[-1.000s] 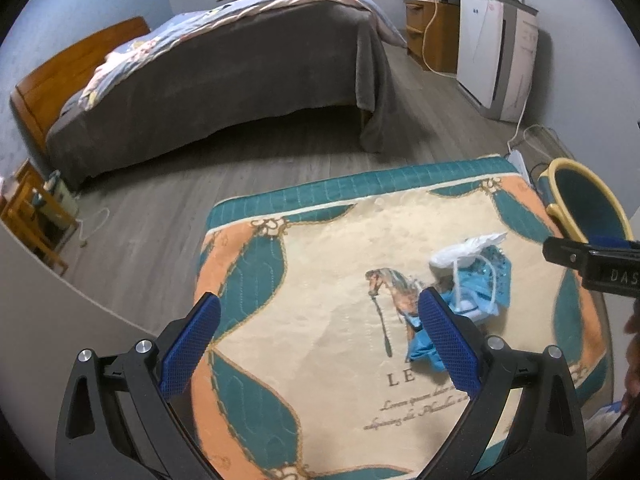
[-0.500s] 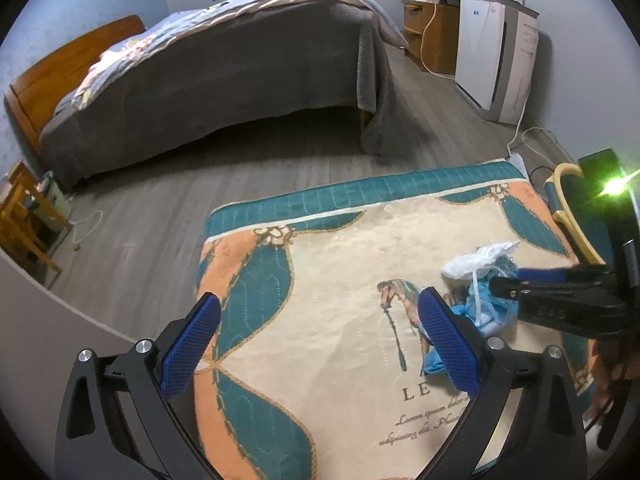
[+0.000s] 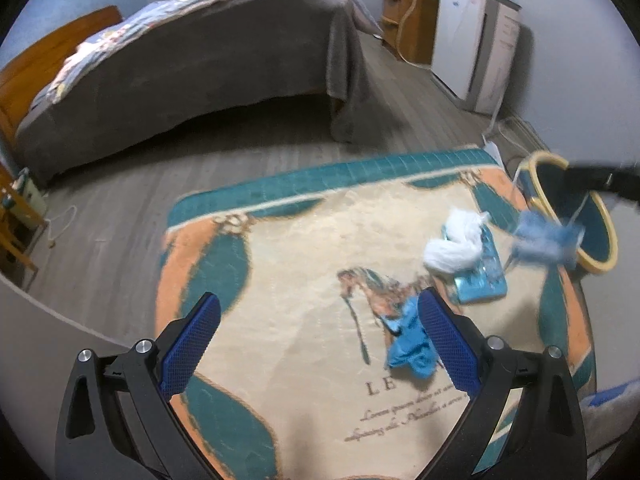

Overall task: Collect trash
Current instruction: 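Grasp the blue surgical mask with the right tool while the left tool grasps the crumpled blue plastic, then carry the mask with the right tool while the left tool carries the blue plastic over the bin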

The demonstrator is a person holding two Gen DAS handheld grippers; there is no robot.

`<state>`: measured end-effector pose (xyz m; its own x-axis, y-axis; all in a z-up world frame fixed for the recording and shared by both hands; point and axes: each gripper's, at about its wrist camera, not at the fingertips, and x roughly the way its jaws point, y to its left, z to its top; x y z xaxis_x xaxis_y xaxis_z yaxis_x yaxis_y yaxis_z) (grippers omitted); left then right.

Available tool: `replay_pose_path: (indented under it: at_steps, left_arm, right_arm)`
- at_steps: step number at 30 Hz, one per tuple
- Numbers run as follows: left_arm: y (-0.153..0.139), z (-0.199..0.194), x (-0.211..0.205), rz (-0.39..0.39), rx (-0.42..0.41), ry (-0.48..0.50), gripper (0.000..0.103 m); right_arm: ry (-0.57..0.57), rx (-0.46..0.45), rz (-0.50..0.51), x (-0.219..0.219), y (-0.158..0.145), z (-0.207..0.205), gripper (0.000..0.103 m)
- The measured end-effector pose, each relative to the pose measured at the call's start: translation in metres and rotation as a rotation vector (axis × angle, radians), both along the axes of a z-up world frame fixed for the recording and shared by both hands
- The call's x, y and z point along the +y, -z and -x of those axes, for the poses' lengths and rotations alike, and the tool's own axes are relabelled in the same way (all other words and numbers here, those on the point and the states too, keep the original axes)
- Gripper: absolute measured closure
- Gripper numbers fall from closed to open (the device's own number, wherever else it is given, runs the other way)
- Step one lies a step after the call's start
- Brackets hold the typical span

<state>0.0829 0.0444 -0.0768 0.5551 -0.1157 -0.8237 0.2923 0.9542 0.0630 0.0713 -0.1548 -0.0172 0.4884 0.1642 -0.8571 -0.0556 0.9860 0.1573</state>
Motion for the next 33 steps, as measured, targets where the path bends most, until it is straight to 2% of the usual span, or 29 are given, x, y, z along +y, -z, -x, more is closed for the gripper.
replay_pose_path:
  at_steps: [4, 7, 9, 11, 12, 13, 15, 17, 18, 26, 33]
  left_arm:
    - [0.02, 0.007, -0.024, -0.005, 0.068, 0.079, 0.007]
    - [0.039, 0.012, -0.045, -0.058, 0.109, 0.15, 0.009]
    - [0.05, 0.014, -0.058, -0.108, 0.132, 0.185, 0.017]
    - [0.061, 0.014, -0.064, -0.139, 0.168, 0.206, 0.032]
    - [0.065, 0.013, -0.067, -0.145, 0.187, 0.21, 0.034]
    - [0.068, 0.012, -0.068, -0.146, 0.198, 0.211, 0.043]
    - [0.07, 0.011, -0.068, -0.143, 0.212, 0.205, 0.051]
    - [0.072, 0.01, -0.068, -0.131, 0.226, 0.204, 0.067]
    - [0.072, 0.01, -0.067, -0.125, 0.231, 0.205, 0.07]
    - [0.057, 0.013, -0.073, -0.124, 0.173, 0.216, 0.079]
    - [0.032, 0.013, -0.075, -0.075, 0.109, 0.195, 0.079]
  right_arm:
    - [0.041, -0.022, -0.07, -0.022, -0.005, 0.005, 0.102]
    - [0.049, -0.042, -0.061, -0.029, -0.007, 0.004, 0.102]
    - [0.053, -0.033, -0.077, -0.033, -0.004, 0.002, 0.102]
    - [0.057, -0.017, -0.103, -0.037, 0.001, 0.001, 0.102]
    - [0.055, -0.012, -0.104, -0.038, 0.003, 0.0, 0.102]
    - [0.049, -0.01, -0.096, -0.037, 0.004, 0.0, 0.102]
    - [0.033, -0.014, -0.073, -0.036, 0.004, 0.001, 0.102]
    - [0.024, -0.022, -0.058, -0.037, 0.003, 0.002, 0.102]
    - [0.023, -0.025, -0.056, -0.038, 0.002, 0.003, 0.102]
    - [0.041, -0.033, -0.064, -0.049, -0.001, 0.003, 0.102]
    - [0.045, -0.05, -0.06, -0.052, -0.006, 0.006, 0.102]
